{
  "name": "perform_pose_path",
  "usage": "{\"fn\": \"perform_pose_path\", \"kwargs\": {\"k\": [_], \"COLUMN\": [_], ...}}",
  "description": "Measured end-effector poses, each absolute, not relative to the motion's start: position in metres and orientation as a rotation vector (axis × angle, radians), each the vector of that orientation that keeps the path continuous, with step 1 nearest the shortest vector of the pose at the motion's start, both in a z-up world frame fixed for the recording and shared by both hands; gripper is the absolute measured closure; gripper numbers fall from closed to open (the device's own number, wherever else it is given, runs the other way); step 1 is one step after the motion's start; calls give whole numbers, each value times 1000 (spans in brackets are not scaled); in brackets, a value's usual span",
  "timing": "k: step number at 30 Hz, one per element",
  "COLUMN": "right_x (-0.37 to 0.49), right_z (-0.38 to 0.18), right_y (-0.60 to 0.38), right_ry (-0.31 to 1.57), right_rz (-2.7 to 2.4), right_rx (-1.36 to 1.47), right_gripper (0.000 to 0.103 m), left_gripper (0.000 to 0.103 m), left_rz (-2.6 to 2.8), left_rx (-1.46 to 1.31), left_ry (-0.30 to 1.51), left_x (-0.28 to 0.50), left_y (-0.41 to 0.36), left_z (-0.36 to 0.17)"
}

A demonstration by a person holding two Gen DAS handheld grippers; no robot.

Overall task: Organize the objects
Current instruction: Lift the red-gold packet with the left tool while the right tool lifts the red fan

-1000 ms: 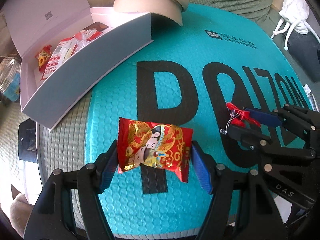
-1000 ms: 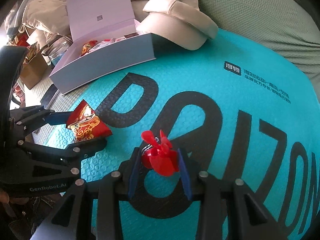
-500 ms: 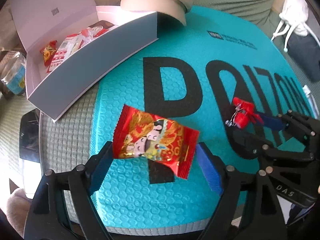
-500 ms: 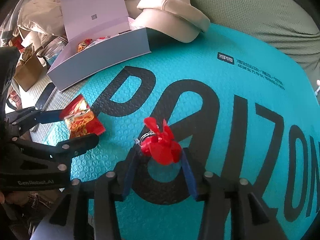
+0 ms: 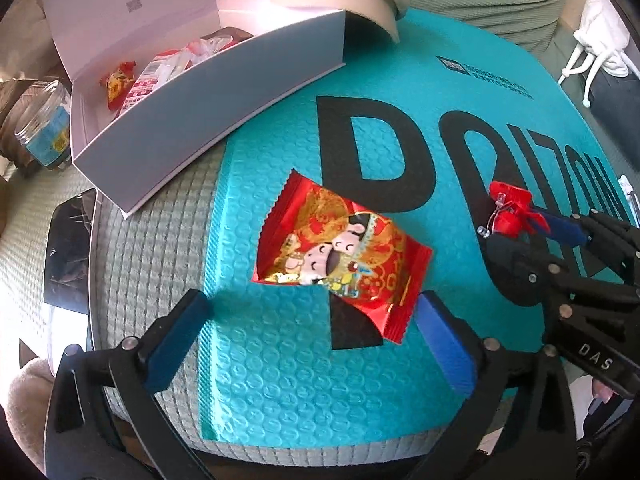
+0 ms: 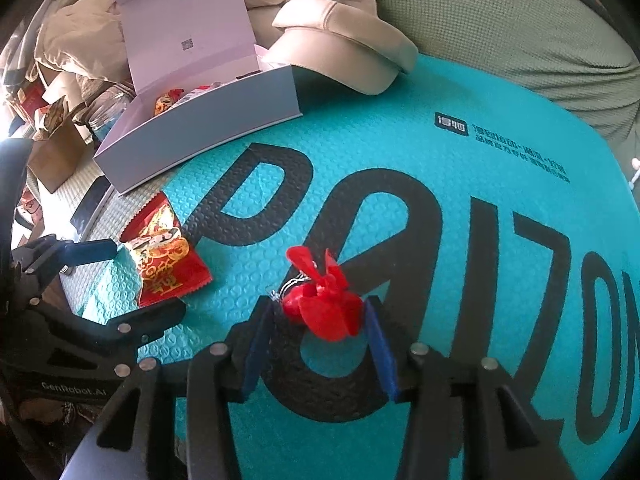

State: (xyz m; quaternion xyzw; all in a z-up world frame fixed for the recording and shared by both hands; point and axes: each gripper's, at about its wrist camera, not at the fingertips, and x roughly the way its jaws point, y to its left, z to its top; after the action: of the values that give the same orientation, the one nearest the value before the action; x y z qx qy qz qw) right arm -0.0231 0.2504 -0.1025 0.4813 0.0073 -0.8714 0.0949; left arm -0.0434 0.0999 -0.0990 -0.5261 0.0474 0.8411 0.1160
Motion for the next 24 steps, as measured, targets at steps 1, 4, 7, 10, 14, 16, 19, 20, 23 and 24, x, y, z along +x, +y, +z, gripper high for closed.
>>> {"fn": "perform_pose_path", "kwargs": {"k": [1,4,7,10,14,16,19,20,23,24], "right_x": [-23,-24,-24,-26,-27,-27,-28,-29,-31,-32], "right_z": [-103,-102,-103,-103,-101,-99,-98,-98,-103,-104], "right_y": [249,248,246,243,241,240,238,236,232,233], "right_ry": [28,29,39,55,72,78,82,89,139,141], "right_rz": [-2585,-2592,-2595,-2599,-2613,-2613,-2612,-2608,-2596,-2596], "right_rx": [1423,1412,1396,1382,1364,1350,1319,1315,1356,1364], "right_gripper": [56,56,56,56,56,56,56,56,56,56], "left_gripper": [0,0,0,9,29,41,49,49,50,51], "left_rz": [2467,2466,2465,2470,2506,2502,2492,2487,2487,2485], "left_rx": [-1538,-1533,-1531,-1514,-1457,-1437,-1418,-1415,-1417,-1418], "left_ry": [142,138,153,160,204,218,231,233,216,204], "left_x": [-43,-43,-42,-40,-35,-34,-35,-35,-35,-35], "left_y": [100,99,100,100,101,102,104,104,104,104], "left_z": [-99,-99,-99,-96,-90,-88,-88,-88,-88,-88]}}
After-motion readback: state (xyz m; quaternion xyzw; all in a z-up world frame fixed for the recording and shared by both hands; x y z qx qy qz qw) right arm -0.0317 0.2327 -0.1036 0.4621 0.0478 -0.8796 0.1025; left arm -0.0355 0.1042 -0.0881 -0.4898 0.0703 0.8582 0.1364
